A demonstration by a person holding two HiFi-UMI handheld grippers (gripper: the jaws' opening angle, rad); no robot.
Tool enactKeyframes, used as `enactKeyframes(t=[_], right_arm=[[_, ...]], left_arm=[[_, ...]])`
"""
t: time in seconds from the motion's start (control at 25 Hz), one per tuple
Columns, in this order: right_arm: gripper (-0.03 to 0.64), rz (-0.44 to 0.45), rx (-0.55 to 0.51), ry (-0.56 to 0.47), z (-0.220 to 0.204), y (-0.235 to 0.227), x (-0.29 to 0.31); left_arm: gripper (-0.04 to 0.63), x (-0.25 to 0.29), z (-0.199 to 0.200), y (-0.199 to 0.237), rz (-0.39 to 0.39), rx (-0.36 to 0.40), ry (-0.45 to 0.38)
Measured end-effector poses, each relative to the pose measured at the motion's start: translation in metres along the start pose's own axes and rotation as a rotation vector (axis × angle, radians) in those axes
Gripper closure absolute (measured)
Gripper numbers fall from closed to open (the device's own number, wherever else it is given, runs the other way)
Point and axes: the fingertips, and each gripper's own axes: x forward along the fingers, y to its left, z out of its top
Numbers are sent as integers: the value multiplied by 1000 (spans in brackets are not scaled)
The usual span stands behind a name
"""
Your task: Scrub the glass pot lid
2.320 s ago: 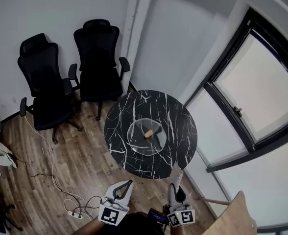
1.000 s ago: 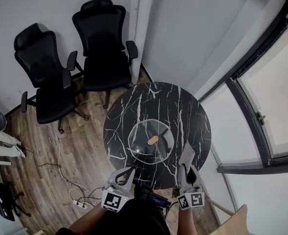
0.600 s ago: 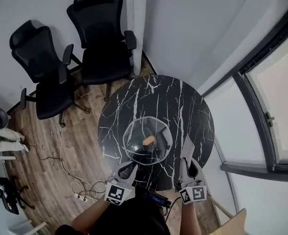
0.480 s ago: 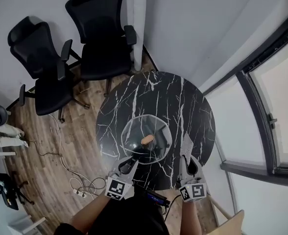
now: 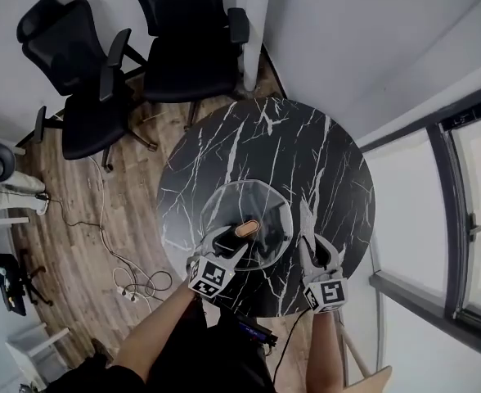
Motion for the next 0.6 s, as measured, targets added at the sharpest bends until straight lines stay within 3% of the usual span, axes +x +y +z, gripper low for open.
enactKeyframes(t=[0.16, 0.24, 0.32, 0.44, 0.6], right_arm=[[538, 36, -76, 30, -8, -13, 25], [538, 76, -130, 55, -15, -13, 36], [538, 139, -177, 104, -31, -10, 51], [538, 221, -210, 193, -58, -5, 78], [538, 255, -305, 282, -86, -19, 108]], left_arm=[[342, 29, -16, 1, -16, 6, 73], [378, 37, -21, 0, -26, 4, 90], [420, 40, -22, 0, -49, 8, 85], [426, 38, -24, 1, -89, 14, 77], [426, 40, -23, -1, -140, -14, 59]])
